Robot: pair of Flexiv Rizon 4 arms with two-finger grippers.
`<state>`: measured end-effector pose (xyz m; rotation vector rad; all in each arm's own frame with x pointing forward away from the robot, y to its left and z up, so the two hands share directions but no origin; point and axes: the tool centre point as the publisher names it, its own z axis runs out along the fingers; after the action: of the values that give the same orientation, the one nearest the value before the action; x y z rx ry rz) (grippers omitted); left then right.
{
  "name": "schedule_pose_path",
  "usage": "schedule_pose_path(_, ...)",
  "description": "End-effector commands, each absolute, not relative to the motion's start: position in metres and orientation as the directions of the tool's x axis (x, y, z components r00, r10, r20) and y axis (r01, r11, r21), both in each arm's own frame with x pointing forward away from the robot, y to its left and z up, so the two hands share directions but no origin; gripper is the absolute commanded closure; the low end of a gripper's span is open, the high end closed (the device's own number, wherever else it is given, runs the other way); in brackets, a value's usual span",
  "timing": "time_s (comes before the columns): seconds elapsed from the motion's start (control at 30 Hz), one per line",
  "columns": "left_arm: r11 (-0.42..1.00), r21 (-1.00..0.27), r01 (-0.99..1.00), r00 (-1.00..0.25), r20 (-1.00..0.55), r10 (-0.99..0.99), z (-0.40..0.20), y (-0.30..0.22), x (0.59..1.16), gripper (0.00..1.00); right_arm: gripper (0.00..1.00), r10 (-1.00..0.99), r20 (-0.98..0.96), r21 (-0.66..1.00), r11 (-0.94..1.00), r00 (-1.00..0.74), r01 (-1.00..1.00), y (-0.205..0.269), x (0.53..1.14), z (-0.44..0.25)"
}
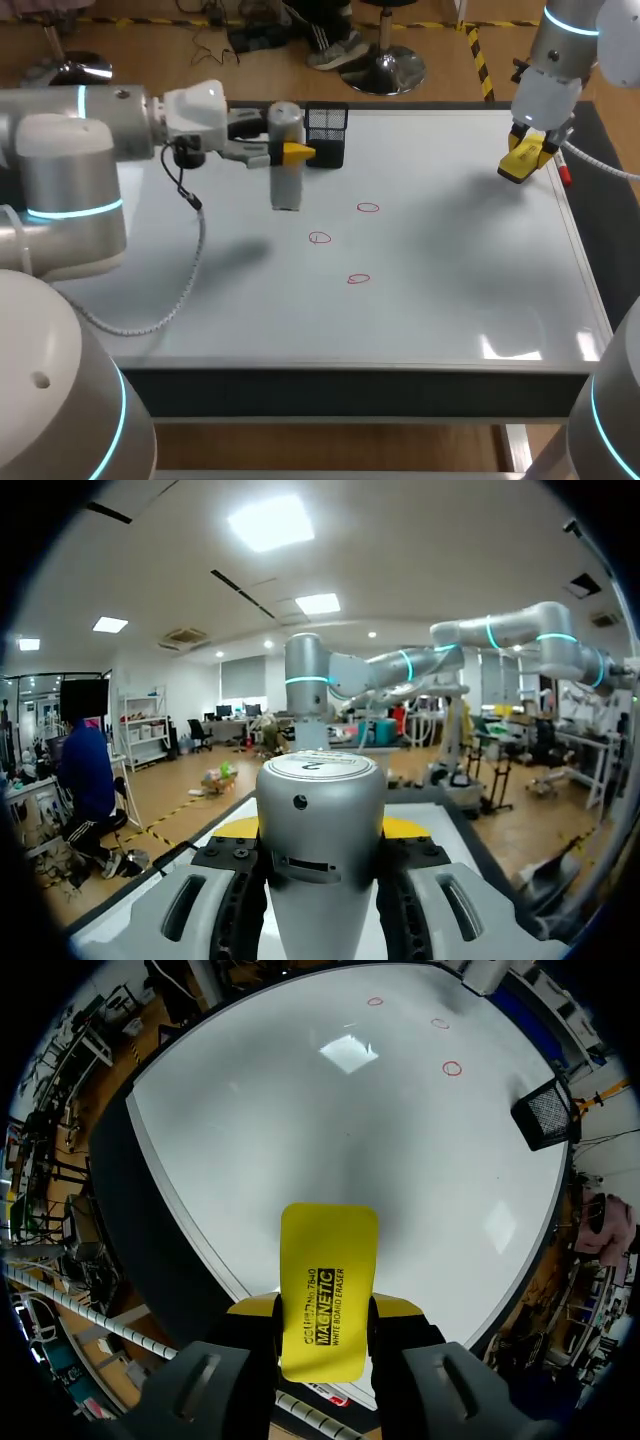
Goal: Pick up the inspection probe, press it on each red-marked spot on the whiteboard one by one, put down the probe, pick up the eraser, and wipe off all the red marks.
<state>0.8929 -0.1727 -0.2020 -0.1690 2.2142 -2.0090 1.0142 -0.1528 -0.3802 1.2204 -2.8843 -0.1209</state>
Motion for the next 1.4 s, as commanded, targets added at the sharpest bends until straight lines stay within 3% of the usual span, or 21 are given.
schedule_pose_path(0.03, 0.094, -0.995, 0.011, -0.988, -0.025, -0.151, -0.215, -0.186, 0.892, 1.0, 1.0, -0.718, -0.021, 0.073, 0.693, -0.695, -0.718, -0.153, 1.014, -0.38)
schedule_pose_path(1.4, 0.082, -0.995, -0.049, -0.995, 0.042, -0.086, -0.28, -0.224, 0.897, 1.0, 1.0, -0.718, -0.021, 0.073, 0.693, -0.695, -0.718, -0.153, 1.014, -0.38)
